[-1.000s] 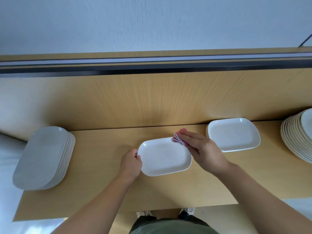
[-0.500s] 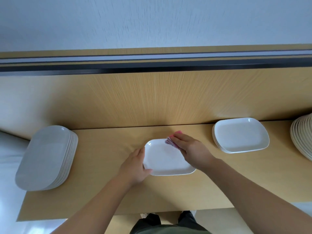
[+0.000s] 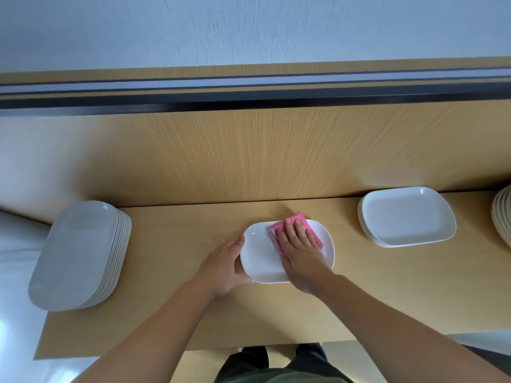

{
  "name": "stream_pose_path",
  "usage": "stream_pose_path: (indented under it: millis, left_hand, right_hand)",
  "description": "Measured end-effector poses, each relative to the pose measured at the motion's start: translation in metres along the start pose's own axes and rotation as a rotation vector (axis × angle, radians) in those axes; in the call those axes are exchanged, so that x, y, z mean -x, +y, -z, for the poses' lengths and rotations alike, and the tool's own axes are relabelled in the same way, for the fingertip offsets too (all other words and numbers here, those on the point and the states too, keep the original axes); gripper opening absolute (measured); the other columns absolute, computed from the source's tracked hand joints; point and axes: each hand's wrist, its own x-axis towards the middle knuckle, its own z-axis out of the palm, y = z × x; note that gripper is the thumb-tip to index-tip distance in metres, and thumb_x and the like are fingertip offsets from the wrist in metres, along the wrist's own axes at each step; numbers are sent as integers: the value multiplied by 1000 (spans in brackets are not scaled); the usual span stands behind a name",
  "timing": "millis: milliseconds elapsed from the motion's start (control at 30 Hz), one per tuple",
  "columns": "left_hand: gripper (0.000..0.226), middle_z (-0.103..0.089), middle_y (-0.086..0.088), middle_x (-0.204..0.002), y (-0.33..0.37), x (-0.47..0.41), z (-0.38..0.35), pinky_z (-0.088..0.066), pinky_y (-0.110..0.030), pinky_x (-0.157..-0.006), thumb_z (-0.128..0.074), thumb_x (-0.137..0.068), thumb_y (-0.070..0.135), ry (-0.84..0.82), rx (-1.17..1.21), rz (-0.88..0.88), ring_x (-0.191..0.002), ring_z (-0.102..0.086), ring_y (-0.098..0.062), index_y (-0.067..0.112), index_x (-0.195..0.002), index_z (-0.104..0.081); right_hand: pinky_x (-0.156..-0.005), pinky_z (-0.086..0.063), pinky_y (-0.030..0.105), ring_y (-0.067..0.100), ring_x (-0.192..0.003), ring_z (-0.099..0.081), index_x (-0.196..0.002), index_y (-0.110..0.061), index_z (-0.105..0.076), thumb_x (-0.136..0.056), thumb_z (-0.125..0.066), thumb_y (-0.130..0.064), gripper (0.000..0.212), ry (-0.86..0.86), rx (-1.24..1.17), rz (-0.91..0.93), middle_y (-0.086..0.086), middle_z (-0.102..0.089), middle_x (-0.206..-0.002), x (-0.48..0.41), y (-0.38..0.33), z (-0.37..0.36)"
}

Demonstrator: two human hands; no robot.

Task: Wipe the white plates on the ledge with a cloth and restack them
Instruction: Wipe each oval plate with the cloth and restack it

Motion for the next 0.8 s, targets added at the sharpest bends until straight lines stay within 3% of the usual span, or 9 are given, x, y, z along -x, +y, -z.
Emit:
stream_pose_path:
  millis: [200, 367, 500, 667, 800]
  left_hand:
    - [102, -23, 7, -157, -3, -4, 0, -22, -27, -115, -77, -75, 44, 39, 38, 5, -143, -22, -12, 24, -154, -14]
    - [100, -28, 7, -155, -6, -5, -1, -24, -28, -114, -76, -76, 44, 42, 43, -3, -141, -25, -11, 24, -153, -17]
    - [98, -34, 3, -153, -8, -8, -1, -26, -27, -112, -77, -76, 43, 42, 33, -22, -138, -29, -14, 20, -153, -20]
    - [96, -37, 4, -150, -10, -9, -2, -26, -23, -109, -77, -76, 42, 64, 32, -46, -136, -32, -13, 21, -152, -23]
    - [95, -39, 6, -150, -14, -12, 0, -30, -27, -110, -78, -73, 44, 88, 7, -58, -135, -35, -13, 24, -151, -28]
  right_hand:
    - [-109, 25, 32, 17, -135, 36, -153, -16, 13, -82, -2, -34, 75, -21, -19, -12, -2, 36, -146, -12, -21, 5]
    - [-109, 24, 33, 22, -144, 28, -154, -14, 13, -96, -30, -18, 72, -35, -53, -15, 3, 27, -158, -15, -35, 9]
    - [-108, 25, 31, 14, -135, 35, -154, -16, 13, -96, -32, -17, 73, -48, -72, 36, 1, 29, -156, -15, -40, 9]
    - [-115, 21, 34, 17, -142, 31, -153, -21, 14, -94, -31, -18, 75, -103, -43, 110, -4, 31, -153, -19, -41, 5]
    - [-117, 19, 34, 13, -141, 30, -153, -23, 12, -90, -30, -17, 76, -150, -16, 198, -7, 26, -156, -19, -37, 8]
